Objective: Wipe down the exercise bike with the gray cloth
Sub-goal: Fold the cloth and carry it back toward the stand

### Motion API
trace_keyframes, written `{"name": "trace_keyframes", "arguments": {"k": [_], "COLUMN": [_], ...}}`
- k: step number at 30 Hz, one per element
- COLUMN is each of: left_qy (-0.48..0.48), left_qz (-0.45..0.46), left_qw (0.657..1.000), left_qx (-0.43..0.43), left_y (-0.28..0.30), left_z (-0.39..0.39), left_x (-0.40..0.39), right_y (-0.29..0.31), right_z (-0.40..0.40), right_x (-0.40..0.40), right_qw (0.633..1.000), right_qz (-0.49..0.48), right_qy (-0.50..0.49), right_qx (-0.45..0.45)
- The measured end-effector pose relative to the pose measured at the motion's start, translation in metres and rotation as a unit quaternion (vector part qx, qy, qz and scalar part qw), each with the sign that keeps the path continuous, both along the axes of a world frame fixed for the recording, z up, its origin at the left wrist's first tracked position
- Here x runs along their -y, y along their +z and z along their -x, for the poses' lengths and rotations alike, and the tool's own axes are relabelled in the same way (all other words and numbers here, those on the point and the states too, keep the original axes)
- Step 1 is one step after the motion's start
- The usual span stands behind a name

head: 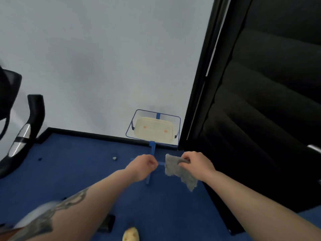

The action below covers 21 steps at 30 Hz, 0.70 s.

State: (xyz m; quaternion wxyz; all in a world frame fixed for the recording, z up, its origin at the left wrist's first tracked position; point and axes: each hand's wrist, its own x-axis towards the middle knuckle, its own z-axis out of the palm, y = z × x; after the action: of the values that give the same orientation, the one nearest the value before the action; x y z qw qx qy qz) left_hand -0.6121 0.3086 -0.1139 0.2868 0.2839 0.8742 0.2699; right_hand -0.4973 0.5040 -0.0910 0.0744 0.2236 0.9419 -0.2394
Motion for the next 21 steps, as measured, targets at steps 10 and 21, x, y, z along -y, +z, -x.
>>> {"name": "trace_keyframes", "arguments": {"k": [10,21], "left_qy": [0.028,0.087], "left_qz": [-0.018,-0.005], "left_qw": [0.999,0.994], "left_qx": [0.017,0.071], "left_y": [-0.009,-0.049], "left_z": [0.156,0.259], "left_x": [-0.017,-0.075], "right_y": [-0.013,-0.062], "right_z": [0.15,0.26], "right_x": [-0.017,-0.09], "right_qw": [1.0,0.996], "right_qz": [0.014,0.059], "right_qy": [-0.026,-0.028], "right_qx": [0.005,0.056]}}
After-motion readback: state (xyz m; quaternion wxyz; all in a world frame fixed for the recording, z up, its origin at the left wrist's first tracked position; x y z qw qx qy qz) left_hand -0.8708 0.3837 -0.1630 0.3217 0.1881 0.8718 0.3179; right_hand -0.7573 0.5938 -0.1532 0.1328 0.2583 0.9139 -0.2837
